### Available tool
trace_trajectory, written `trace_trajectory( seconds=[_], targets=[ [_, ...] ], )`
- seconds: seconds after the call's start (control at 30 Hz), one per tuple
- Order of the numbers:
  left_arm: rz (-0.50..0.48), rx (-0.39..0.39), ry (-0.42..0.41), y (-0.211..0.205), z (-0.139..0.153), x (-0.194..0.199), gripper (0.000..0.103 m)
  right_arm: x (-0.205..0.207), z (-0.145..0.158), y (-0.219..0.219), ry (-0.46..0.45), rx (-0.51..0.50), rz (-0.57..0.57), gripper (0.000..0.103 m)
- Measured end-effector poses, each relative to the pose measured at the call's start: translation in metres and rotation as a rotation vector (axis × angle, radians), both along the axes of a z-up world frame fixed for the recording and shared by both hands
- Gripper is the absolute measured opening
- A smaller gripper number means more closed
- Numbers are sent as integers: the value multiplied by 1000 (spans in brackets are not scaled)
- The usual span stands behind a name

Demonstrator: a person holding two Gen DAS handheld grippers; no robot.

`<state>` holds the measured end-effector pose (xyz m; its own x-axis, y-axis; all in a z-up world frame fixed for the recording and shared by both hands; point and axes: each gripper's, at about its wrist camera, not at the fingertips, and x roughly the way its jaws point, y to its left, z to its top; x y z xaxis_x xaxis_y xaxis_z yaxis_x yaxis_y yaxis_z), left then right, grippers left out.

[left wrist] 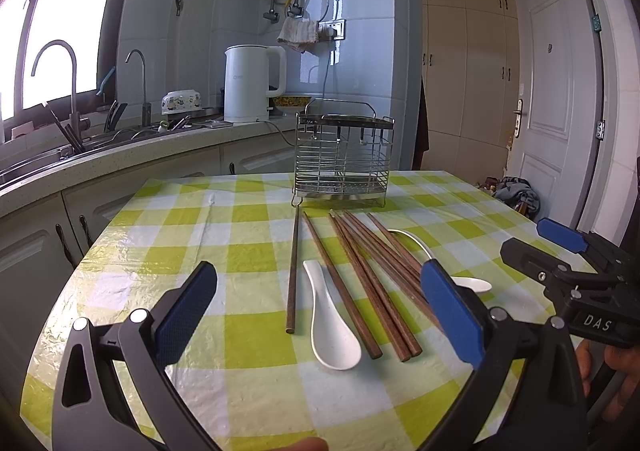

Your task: Organize utensils

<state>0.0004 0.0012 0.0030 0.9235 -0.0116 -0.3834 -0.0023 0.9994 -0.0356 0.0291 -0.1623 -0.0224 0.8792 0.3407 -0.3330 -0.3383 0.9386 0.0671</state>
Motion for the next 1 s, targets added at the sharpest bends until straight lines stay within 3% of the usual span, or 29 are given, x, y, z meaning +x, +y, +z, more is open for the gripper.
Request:
trace_trajectory(
  seconds=[1.0],
  targets=[
    [0, 2, -8, -1, 1, -1, 99, -3, 6, -1, -15, 0, -2, 84]
  ],
)
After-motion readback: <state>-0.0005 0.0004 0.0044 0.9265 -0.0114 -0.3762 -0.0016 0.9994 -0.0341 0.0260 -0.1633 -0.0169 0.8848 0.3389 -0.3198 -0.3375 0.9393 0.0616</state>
